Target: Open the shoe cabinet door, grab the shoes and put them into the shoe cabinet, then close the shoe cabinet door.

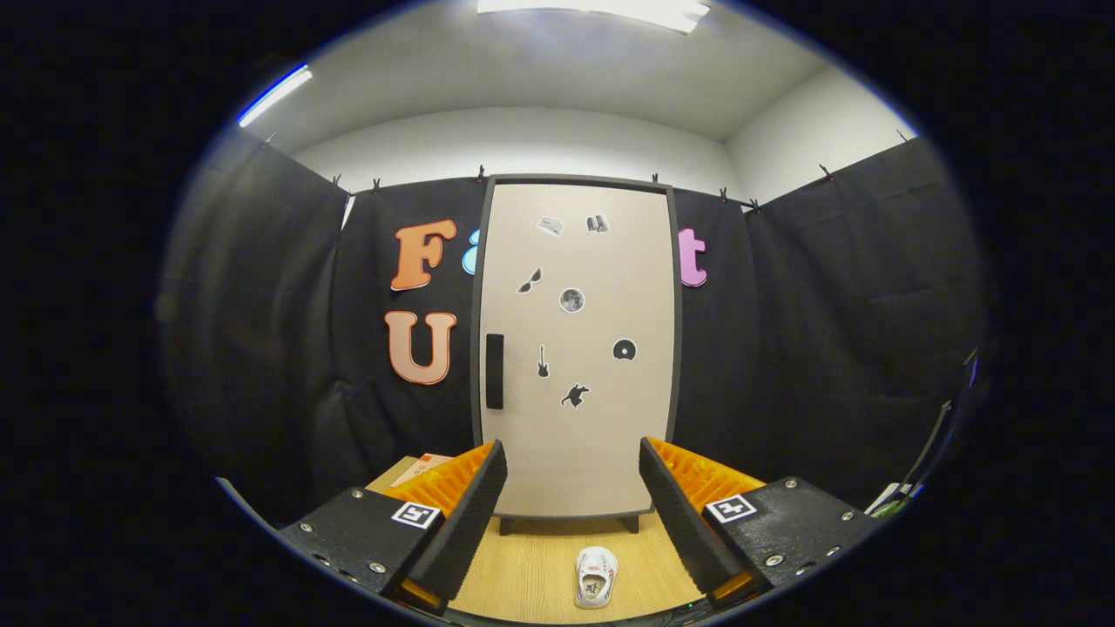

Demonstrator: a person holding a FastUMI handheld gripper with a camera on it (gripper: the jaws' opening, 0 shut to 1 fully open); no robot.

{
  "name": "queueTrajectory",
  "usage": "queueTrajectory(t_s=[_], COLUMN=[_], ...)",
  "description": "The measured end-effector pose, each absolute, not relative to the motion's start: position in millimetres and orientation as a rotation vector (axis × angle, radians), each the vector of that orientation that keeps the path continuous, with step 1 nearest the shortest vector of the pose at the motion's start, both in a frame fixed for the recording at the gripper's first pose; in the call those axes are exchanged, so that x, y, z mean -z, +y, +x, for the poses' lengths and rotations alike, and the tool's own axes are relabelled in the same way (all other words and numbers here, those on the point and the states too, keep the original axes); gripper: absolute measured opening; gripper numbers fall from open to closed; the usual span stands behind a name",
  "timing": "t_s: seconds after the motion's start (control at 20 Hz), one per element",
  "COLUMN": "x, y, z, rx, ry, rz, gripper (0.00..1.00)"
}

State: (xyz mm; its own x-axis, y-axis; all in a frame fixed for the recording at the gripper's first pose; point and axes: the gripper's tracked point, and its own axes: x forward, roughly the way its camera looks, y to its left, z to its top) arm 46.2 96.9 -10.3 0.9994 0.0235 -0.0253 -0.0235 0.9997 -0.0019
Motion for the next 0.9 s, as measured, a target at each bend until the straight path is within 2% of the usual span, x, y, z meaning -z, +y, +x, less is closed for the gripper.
queueTrajectory(t_s=[0.35,0.9], x=[14,37], y=[132,194], z=[93,237], rx=[-0.048,-0.171], ry=[0.038,0.037], rz=[0.016,0.029], gripper=[0.95,0.94])
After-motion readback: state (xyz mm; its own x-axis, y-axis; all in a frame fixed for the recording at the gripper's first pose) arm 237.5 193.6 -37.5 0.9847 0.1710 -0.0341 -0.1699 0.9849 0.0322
